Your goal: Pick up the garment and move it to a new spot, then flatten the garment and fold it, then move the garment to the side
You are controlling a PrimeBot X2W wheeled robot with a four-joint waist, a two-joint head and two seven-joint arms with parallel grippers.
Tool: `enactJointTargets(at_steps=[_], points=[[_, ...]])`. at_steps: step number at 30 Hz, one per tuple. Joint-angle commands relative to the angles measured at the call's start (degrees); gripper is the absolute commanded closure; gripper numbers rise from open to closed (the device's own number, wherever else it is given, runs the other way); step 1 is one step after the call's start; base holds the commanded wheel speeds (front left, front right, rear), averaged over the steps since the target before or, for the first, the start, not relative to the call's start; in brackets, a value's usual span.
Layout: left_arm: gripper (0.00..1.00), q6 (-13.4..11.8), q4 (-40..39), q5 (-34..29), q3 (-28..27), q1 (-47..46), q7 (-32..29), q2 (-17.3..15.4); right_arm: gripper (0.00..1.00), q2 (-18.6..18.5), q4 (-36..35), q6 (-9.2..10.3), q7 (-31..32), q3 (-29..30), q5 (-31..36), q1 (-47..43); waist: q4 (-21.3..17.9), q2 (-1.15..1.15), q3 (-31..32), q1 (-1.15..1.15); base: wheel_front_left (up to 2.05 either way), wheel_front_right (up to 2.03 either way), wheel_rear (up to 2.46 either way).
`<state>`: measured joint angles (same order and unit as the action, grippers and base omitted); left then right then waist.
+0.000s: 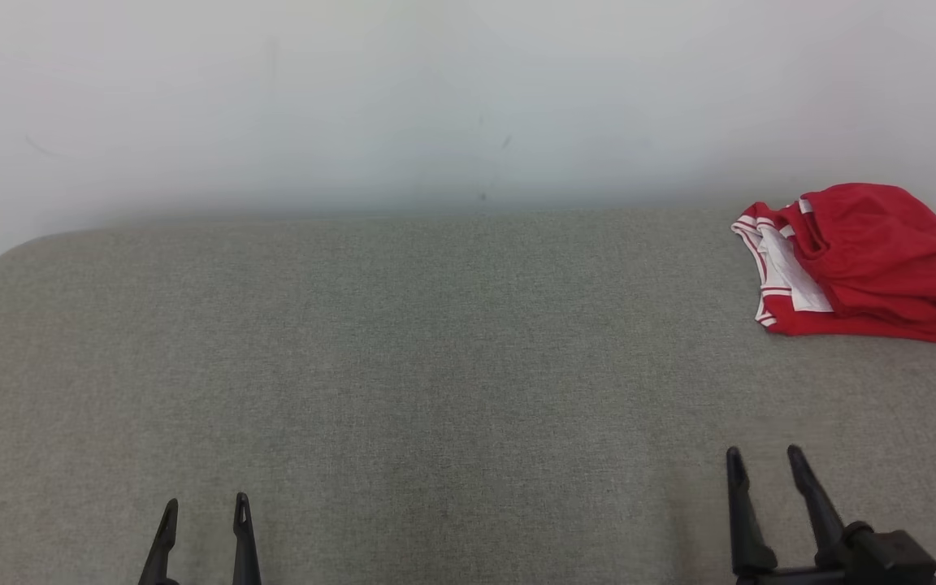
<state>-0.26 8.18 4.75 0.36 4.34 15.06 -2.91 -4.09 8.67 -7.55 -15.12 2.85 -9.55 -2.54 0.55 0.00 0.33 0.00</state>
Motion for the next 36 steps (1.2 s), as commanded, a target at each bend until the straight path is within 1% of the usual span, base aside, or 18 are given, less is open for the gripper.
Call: enactJointTargets(at_steps=[1,16,36], points=[[0.0,-0.28,0.31,0.35,0.0,-0.16,0.14,0.05,0.0,0.56,-0.17,0.16,0.03,-0.79,0.45,-1.31,0.29,0.0,0.11,0.0,0.0,0.0,0.0],[0.0,-0.97,2.72,1.23,0.15,-0.19,0.14,0.05,0.0,1.28,0.4,0.16,0.03,-3.27,1.65,-2.12,0.76,0.0,0.19,0.0,0.0,0.0,0.0],[0.0,-0.99,1.08,0.26,0.34,-0.31,0.14,0.05,0.0,1.32,1.23,0.17,0.03,-3.67,1.08,-1.81,1.4,0.0,-0.06,0.0,0.0,0.0,0.0]])
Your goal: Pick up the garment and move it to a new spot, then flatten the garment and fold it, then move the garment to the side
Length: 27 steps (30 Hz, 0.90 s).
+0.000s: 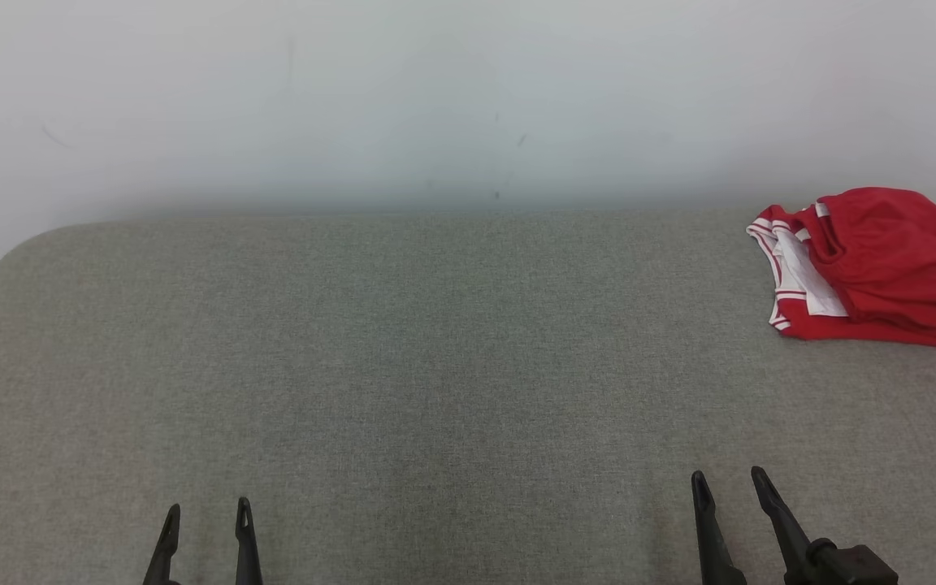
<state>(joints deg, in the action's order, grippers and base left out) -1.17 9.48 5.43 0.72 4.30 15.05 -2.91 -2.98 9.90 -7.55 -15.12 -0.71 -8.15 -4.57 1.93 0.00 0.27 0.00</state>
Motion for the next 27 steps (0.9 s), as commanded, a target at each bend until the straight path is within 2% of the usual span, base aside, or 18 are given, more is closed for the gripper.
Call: enactJointTargets(at_steps=[1,8,9,14,27], points=[[0.0,-0.1,-0.24,-0.47,-0.03,-0.29,0.15,0.05,0.0,0.21,0.01,0.17,0.03,-0.1,-0.32,0.23,0.05,0.0,-0.01,0.0,0.0,0.0,0.0],[0.0,0.14,-0.48,-0.56,0.16,-0.08,0.16,0.06,0.0,0.2,0.22,0.17,0.03,-0.32,-0.06,0.18,0.14,0.0,0.06,0.0,0.0,0.0,0.0],[1.0,0.27,-0.21,-0.27,0.24,0.01,0.0,0.0,1.0,0.01,0.24,0.0,0.0,-0.22,0.02,-0.01,0.14,0.0,0.05,0.0,0.0,0.0,0.0],[1.0,0.29,2.41,0.6,0.24,0.28,-0.36,0.1,1.0,-0.01,2.4,0.0,0.16,-0.21,-0.64,-0.67,0.13,0.0,0.05,0.0,0.0,0.0,0.0],[1.0,1.66,2.79,14.58,-1.03,-1.62,-3.84,0.08,1.0,-0.62,2.57,0.01,3.0,0.21,-14.88,1.21,-0.07,0.0,0.0,0.0,0.0,0.0,0.0]])
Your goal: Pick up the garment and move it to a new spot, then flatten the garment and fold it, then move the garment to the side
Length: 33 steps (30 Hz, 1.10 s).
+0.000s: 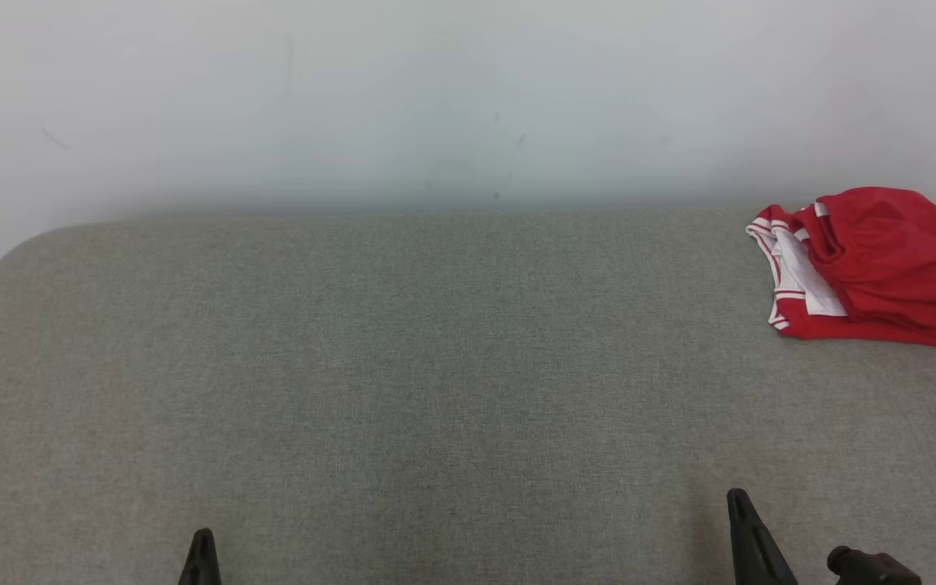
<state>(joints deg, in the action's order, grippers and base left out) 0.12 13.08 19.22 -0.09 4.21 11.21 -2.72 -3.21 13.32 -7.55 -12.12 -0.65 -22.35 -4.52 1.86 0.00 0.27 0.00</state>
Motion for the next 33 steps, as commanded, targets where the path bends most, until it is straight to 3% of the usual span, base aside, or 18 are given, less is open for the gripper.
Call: enactJointTargets(at_steps=[1,33], points=[[1.0,0.49,-0.81,1.89,-0.29,-1.66,-0.25,-0.11,1.0,-0.44,-0.82,0.01,0.22,0.19,-1.77,1.32,-0.01,0.0,0.0,0.0,0.0,0.0,0.0],[1.0,3.32,-0.24,30.64,-2.77,-5.35,-7.27,-0.16,1.0,-1.1,-0.38,0.04,6.65,1.77,-30.39,5.23,-0.54,0.0,-0.13,0.0,0.0,0.0,0.0]])
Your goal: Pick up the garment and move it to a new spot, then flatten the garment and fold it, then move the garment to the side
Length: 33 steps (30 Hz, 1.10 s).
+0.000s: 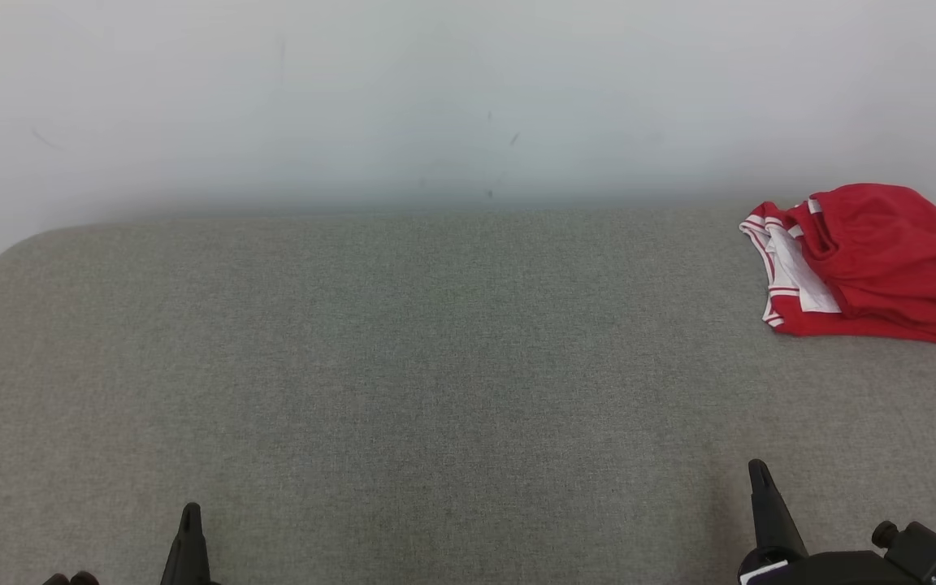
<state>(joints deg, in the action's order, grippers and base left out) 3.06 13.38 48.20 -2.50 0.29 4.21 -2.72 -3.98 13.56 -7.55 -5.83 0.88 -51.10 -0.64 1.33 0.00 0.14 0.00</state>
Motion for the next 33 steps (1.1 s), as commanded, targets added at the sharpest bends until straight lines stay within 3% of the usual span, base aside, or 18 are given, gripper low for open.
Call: enactJointTargets(at_steps=[1,33], points=[[1.0,0.47,-0.52,2.4,-0.43,-1.49,-0.45,-0.16,1.0,-0.34,-0.61,0.04,0.53,0.29,-2.4,1.42,-0.03,0.0,-0.01,0.0,0.0,0.0,0.0],[1.0,2.53,0.06,22.95,-2.29,-4.23,-5.6,-0.2,1.0,-0.34,-0.18,0.07,5.7,2.05,-22.32,4.22,-0.56,0.0,-0.13,0.0,0.0,0.0,0.0]])
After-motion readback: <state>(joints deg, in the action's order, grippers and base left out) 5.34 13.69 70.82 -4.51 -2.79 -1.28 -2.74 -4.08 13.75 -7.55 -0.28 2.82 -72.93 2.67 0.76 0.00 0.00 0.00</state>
